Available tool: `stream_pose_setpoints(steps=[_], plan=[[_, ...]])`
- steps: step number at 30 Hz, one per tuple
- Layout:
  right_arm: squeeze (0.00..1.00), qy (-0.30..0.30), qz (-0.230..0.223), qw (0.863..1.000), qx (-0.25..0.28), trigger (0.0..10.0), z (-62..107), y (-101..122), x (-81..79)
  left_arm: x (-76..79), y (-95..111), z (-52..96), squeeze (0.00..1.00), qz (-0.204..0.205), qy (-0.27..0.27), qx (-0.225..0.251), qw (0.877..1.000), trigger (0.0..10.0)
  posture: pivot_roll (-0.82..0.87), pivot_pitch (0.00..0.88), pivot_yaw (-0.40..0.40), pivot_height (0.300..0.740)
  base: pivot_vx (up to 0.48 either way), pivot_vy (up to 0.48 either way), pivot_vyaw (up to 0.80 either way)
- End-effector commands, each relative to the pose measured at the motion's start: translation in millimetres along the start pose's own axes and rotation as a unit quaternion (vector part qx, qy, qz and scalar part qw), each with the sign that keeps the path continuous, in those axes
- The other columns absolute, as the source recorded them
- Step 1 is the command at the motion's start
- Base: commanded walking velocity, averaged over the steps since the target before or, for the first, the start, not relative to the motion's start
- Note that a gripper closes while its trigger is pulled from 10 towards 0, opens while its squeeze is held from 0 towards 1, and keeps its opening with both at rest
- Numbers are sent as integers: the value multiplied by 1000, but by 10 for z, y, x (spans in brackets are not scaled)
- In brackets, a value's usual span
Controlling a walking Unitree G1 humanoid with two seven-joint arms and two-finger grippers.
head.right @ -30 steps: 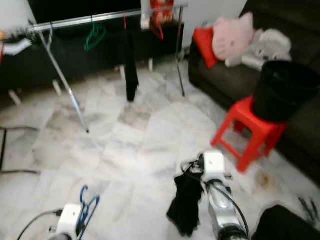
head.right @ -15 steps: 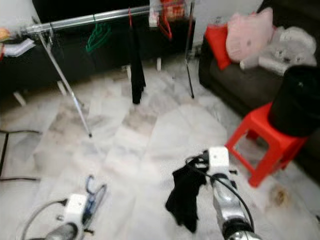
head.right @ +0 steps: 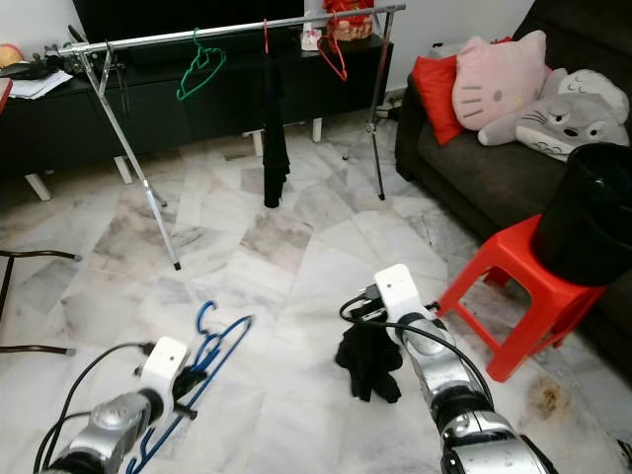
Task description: Hang hanger
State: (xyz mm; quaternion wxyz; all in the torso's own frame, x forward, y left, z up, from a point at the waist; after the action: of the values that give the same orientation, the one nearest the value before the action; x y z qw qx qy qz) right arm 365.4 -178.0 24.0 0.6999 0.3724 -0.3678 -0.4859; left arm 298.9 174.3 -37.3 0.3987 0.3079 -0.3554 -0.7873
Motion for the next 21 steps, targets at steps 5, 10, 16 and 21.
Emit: stream_pose_setpoints(steps=[5,10,16,21], plan=[[0,52,102,993,-37,10000,-29,89,-1,145,202,-7,0,-50,-122,15,991,10000,-71,0,-20,740,0,0,0],[0,65,147,986,-55,10000,-43,155,33,282,287,74,0,-81,-232,-1,969,10000,-70,0,-19,740,0,0,0],[0,74,131,988,-40,10000,-65,248,-10,408,387,275,0,-75,-326,11,942,10000,-66,0,-15,740,0,0,0],[0,61,132,988,-48,10000,-77,227,-1,461,499,426,0,-81,-373,21,924,10000,-58,0,-16,740,0,0,0]])
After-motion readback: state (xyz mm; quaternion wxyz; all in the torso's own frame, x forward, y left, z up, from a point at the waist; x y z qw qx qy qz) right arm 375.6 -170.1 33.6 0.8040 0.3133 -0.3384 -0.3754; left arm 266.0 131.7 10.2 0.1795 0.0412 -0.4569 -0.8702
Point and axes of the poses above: a point about 5 cm out from each wrist's last joint towards the gripper, its own z axis pointing back from the gripper into the wrist, its own y axis along the axis of the wrist's last joint, x = y × z, the point moved 4 cm from there along -z, pointing out of the wrist towards the gripper, and after that the axes turned 9 degrees about -z, right-handed, at the moved point
